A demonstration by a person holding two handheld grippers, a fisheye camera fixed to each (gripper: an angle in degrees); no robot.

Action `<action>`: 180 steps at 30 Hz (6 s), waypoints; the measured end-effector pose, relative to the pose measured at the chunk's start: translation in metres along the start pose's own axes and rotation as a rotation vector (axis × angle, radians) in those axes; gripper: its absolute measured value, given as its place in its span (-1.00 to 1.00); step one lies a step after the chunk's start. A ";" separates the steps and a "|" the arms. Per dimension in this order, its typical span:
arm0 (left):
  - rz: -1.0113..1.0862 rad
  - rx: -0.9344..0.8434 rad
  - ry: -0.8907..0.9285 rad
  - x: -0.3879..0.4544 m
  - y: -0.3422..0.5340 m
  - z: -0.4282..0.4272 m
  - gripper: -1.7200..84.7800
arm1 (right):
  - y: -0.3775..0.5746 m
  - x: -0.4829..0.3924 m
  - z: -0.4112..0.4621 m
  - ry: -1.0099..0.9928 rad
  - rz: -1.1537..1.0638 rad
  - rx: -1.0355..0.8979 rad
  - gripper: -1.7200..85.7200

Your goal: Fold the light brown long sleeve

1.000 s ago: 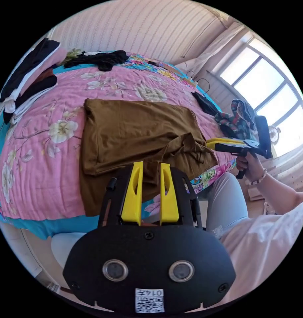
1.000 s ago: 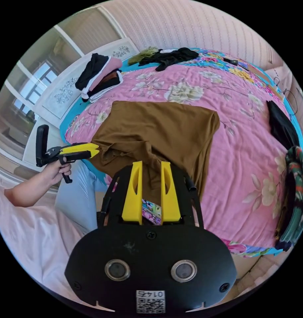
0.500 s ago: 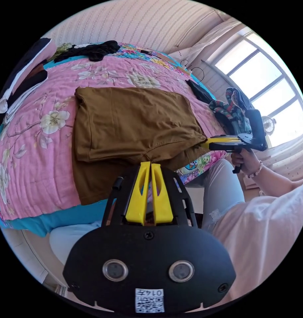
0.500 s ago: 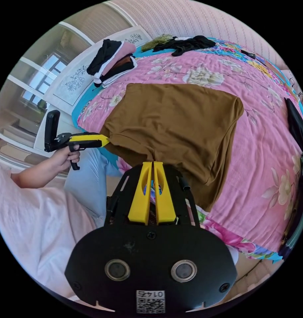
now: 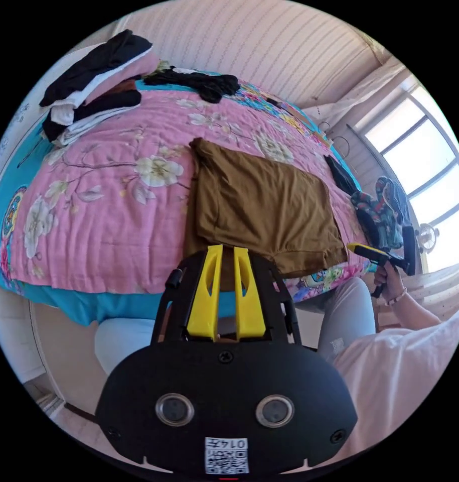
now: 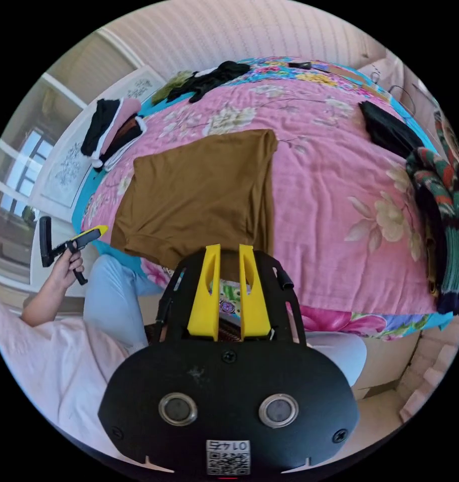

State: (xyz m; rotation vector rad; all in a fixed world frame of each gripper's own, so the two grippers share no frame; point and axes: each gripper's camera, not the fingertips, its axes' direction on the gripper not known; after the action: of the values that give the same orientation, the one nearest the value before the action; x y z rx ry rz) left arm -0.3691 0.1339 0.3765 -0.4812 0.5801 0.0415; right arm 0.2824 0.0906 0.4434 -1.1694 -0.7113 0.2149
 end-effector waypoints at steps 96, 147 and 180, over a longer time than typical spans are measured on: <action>0.653 0.039 0.015 0.188 0.084 0.238 -0.94 | -0.185 -0.304 0.092 0.209 -0.593 -0.201 -0.98; 0.938 -0.066 0.033 0.332 0.129 0.322 -0.68 | -0.116 -0.047 -0.027 -0.450 0.022 -0.015 -0.92; 0.199 0.271 0.247 0.123 0.084 0.152 -0.97 | -0.332 -0.199 -0.018 -0.496 -0.190 -0.001 -0.94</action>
State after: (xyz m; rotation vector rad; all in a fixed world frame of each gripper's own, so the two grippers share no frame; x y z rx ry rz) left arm -0.2016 0.2651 0.3854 -0.1638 0.8614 0.0930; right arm 0.0742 -0.1566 0.6571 -1.0481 -1.2520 0.3503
